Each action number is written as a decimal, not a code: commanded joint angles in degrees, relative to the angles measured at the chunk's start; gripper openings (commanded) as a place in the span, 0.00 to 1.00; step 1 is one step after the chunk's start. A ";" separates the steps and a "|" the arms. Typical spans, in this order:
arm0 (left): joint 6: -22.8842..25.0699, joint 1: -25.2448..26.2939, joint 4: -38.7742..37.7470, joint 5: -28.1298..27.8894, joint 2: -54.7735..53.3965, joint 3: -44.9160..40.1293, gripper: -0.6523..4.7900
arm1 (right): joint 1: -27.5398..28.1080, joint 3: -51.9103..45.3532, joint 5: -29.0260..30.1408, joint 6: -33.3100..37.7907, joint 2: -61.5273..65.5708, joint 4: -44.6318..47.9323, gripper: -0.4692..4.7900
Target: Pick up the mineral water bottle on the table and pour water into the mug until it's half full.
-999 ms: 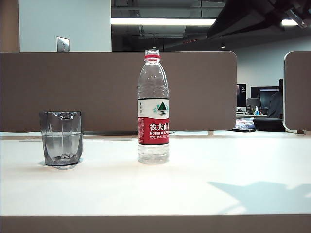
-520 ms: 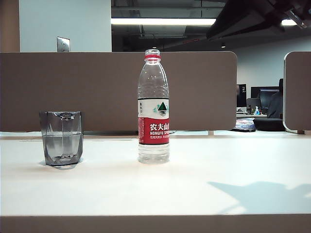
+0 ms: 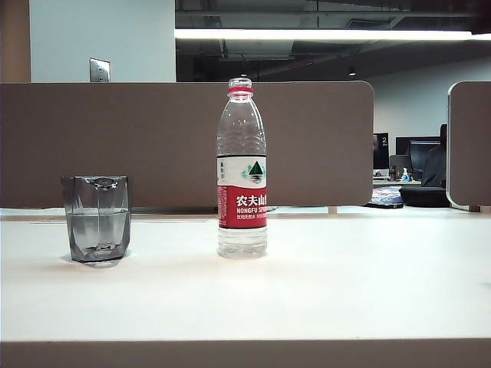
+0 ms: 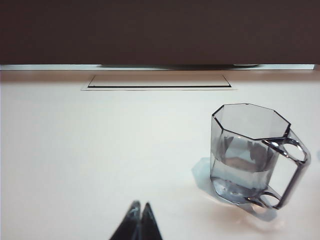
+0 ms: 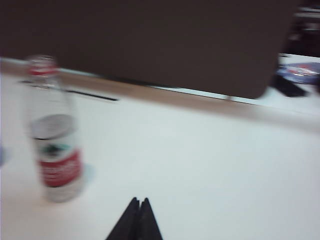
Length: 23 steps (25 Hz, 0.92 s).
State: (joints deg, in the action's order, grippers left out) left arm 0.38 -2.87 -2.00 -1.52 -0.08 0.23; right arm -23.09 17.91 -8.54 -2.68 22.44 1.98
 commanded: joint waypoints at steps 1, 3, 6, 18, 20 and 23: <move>0.02 0.07 0.81 0.22 0.00 0.20 0.11 | 5.97 -4.66 1.73 -0.11 -6.73 2.80 0.08; 0.02 0.04 0.72 0.24 0.00 0.20 0.11 | 9.38 -7.67 3.48 -0.07 -9.79 3.87 0.08; 0.02 0.02 0.70 0.24 0.00 0.17 0.11 | 14.08 -11.08 7.06 2.19 -12.87 4.48 0.08; 0.02 0.04 0.77 0.24 0.00 0.20 0.11 | 24.92 -16.41 14.86 4.63 -20.37 4.31 0.08; 0.02 0.04 0.77 0.24 0.00 0.20 0.11 | 25.31 -16.83 14.84 4.63 -21.51 4.24 0.08; 0.02 0.04 0.77 0.24 0.00 0.20 0.11 | 25.35 -17.42 14.38 4.33 -22.45 4.26 0.08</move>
State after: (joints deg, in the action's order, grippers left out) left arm 0.38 -2.87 -1.98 -1.52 -0.08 0.23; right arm 2.26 0.49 6.15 1.89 0.03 5.21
